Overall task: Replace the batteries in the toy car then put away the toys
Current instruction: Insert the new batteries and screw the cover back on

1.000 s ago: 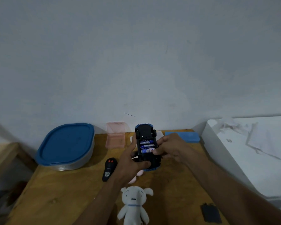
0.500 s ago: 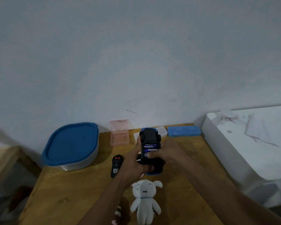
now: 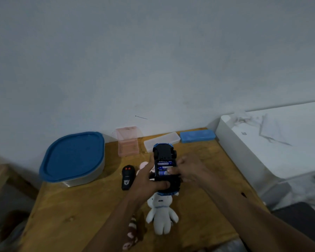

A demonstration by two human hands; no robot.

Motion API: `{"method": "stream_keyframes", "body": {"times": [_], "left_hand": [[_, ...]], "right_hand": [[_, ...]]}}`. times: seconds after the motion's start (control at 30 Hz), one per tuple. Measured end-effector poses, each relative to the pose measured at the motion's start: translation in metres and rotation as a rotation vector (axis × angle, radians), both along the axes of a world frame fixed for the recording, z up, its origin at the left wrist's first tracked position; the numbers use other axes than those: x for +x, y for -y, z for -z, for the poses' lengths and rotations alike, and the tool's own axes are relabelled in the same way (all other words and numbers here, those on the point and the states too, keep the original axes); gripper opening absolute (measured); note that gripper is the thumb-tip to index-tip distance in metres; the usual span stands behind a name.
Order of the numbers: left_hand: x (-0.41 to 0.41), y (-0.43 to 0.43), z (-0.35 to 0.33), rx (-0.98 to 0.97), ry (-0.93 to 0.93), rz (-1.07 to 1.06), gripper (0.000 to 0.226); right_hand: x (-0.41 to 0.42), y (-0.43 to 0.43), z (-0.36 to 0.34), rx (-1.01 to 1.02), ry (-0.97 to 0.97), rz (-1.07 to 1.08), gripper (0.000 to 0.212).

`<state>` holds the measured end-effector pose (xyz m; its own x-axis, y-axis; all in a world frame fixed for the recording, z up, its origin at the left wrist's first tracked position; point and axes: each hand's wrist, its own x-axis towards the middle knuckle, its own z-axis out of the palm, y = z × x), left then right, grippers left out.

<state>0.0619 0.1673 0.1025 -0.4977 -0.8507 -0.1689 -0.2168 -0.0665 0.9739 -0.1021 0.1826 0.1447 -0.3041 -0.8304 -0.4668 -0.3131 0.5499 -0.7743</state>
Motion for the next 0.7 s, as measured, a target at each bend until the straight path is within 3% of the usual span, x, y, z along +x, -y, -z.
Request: {"method": "stream_keyframes", "body": {"times": [0.33, 0.47, 0.7], "left_hand": [[-0.045, -0.03, 0.024, 0.048, -0.073, 0.101, 0.101], [-0.077, -0.042, 0.033, 0.007, -0.047, 0.11, 0.093], [-0.127, -0.07, 0.053, 0.132, -0.01, 0.067, 0.101]], "right_hand": [[-0.044, -0.046, 0.022, 0.076, 0.158, 0.173, 0.015], [-0.08, -0.066, 0.034, 0.103, 0.213, 0.174, 0.014], [-0.172, -0.087, 0.062, 0.034, -0.127, 0.131, 0.008]]}}
